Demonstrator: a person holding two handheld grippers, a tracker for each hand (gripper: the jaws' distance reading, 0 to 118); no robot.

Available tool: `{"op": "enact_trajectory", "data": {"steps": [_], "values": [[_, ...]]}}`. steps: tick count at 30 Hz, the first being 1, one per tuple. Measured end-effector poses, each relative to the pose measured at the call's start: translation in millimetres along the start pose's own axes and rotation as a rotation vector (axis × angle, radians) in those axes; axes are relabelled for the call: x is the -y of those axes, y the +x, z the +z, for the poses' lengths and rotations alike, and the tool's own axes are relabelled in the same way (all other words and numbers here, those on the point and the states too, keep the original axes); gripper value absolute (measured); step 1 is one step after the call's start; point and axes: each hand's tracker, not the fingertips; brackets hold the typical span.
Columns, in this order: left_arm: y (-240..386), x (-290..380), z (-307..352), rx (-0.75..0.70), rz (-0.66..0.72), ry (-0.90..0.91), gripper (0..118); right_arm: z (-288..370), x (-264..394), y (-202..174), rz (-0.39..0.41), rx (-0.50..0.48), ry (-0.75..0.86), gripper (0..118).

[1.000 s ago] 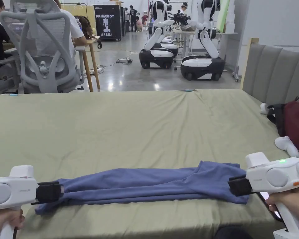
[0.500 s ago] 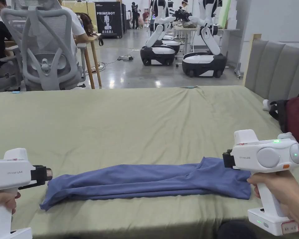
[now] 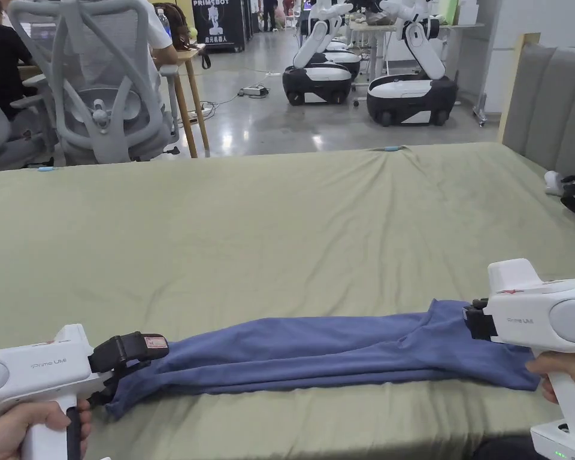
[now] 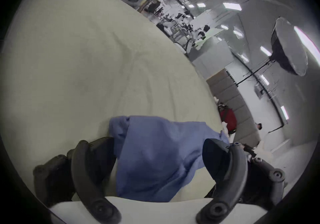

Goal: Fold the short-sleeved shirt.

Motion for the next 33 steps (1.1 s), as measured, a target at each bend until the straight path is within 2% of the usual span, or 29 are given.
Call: {"op": "enact_trajectory", "data": {"steps": [2, 4, 5, 7, 9, 12, 14, 18, 21, 26, 31, 33], "values": [[9, 0, -7, 0.064, 0.049, -0.048, 101, -6, 2, 2, -0.007, 0.013, -0.009, 0], [11, 3, -23, 0.113, 0.041, -0.086, 91, -10, 0, 0, -0.010, 0.024, -0.016, 0], [10, 1, -32, 0.122, 0.024, -0.110, 82, -11, 1, 0, -0.014, 0.027, -0.020, 0], [16, 8, -47, 0.101, -0.022, -0.152, 41, -15, 0, -1, -0.021, 0.024, -0.029, 0], [17, 9, -58, 0.040, -0.091, -0.174, 33, -16, 2, -1, -0.024, 0.022, -0.032, 0], [20, 6, -52, 0.082, -0.071, -0.162, 29, -23, 2, -2, -0.015, 0.021, -0.040, 0], [30, 11, -36, 0.046, -0.085, -0.154, 28, -25, 2, -3, -0.012, 0.022, -0.042, 0], [9, -12, -13, 0.022, -0.068, -0.120, 28, -35, -1, -3, -0.018, 0.019, -0.038, 0], [-6, -29, 17, -0.073, -0.077, -0.080, 28, -33, -4, -8, -0.011, 0.008, -0.039, 0], [-80, -78, 65, -0.262, -0.033, 0.039, 28, -37, -6, -16, 0.002, -0.006, -0.038, 0], [-44, -61, 63, -0.251, -0.071, 0.007, 28, -34, -12, -26, 0.011, -0.030, -0.037, 0], [-14, -49, 62, -0.165, -0.053, 0.045, 28, -32, -14, -29, 0.015, -0.037, -0.029, 0]]}}
